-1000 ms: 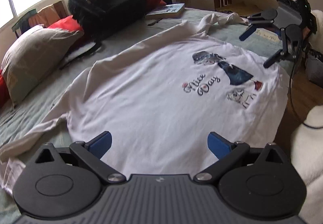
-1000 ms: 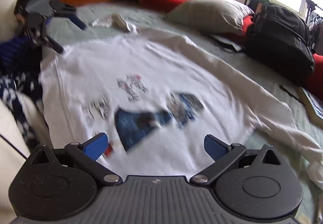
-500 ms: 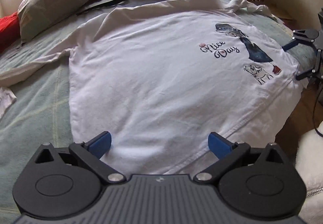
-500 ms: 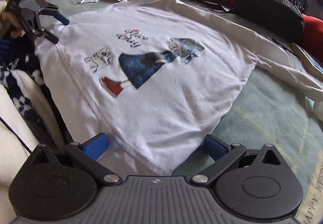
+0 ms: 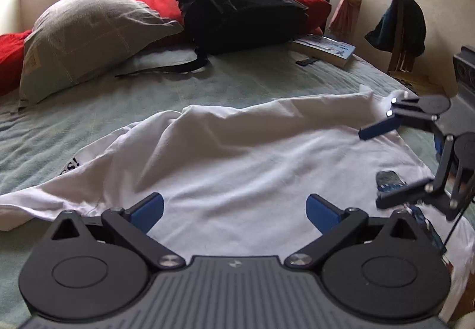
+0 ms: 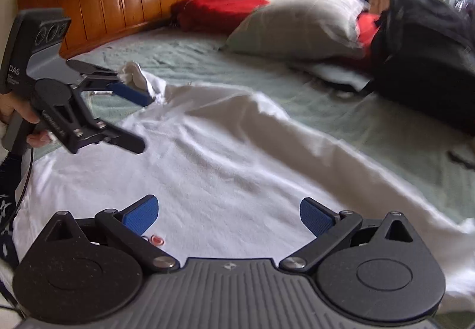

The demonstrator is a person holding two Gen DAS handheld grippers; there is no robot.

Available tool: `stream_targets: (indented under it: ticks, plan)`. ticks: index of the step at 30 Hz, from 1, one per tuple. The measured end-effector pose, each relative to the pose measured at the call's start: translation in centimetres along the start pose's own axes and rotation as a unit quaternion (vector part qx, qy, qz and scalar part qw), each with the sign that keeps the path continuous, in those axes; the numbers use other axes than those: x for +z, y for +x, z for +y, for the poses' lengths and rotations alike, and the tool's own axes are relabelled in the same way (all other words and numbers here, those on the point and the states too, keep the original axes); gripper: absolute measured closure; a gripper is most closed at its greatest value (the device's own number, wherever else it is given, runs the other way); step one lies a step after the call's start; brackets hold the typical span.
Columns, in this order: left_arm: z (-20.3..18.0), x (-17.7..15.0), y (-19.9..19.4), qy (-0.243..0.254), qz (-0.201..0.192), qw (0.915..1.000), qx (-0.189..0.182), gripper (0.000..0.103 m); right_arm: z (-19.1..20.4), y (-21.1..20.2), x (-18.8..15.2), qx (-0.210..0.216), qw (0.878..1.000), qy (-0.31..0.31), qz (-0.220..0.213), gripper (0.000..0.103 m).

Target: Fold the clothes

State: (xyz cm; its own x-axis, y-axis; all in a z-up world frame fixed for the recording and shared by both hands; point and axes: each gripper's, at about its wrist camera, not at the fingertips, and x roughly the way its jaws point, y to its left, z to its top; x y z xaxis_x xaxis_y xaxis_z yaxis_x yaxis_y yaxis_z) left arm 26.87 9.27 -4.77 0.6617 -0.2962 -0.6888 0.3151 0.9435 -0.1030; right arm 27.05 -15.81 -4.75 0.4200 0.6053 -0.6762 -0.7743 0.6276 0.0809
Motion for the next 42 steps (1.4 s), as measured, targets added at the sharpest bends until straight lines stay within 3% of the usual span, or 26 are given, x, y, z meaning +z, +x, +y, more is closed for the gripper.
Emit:
stream_targets:
  ticks: [2, 4, 8, 12, 16, 19, 25, 27, 31, 35, 42]
  plan:
    - [1.4, -0.1, 1.6, -0.026, 0.008, 0.9996, -0.005, 0.002, -0.6, 1.9, -0.5, 0.004, 1.000, 0.011, 0.018, 0.000]
    - [2.7, -0.9, 2.3, -0.039, 0.020, 0.9989, 0.017, 0.002, -1.3, 2.5, -1.6, 0.004, 0.999, 0.023, 0.030, 0.000]
    - [4.9, -2.6, 2.4, -0.047, 0.030, 0.9957, 0.074, 0.001, -3.2, 1.0, -3.7, 0.000, 0.999, 0.039, 0.031, 0.000]
    - [5.6, -3.0, 1.1, -0.062, 0.028, 0.9942, 0.083, 0.001, -4.9, -0.9, -4.9, -0.016, 0.998, 0.056, 0.039, 0.000]
    - [3.6, -1.2, 1.0, -0.032, 0.020, 0.9970, 0.068, 0.001, -6.0, -1.8, -3.5, -0.016, 0.996, 0.079, 0.030, 0.000]
    - [2.0, 0.8, 1.0, -0.018, -0.006, 0.9994, 0.027, 0.001, -6.8, -1.9, -1.3, -0.009, 0.996, 0.094, 0.003, 0.000]
    - [0.6, 2.1, 3.3, -0.027, -0.006, 0.9994, -0.020, 0.001, -9.2, 1.2, 3.1, 0.056, 0.990, 0.128, -0.025, 0.000]
    - [0.8, 1.3, 3.8, -0.033, 0.001, 0.9994, -0.008, 0.001, -9.3, 3.0, 3.4, 0.077, 0.988, 0.136, -0.012, 0.000]
    - [1.6, -0.4, 4.7, -0.047, 0.017, 0.9986, 0.020, 0.001, -9.6, 5.8, 2.3, 0.072, 0.986, 0.147, 0.038, 0.000]
    - [2.0, -1.1, 4.8, -0.068, 0.014, 0.9971, 0.029, 0.001, -11.0, 4.9, 0.7, 0.101, 0.980, 0.170, 0.017, 0.000]
    - [-2.3, -1.0, 3.7, -0.020, 0.025, 0.9993, 0.021, 0.001, -11.4, 2.8, 2.3, 0.101, 0.984, 0.143, 0.032, 0.000]
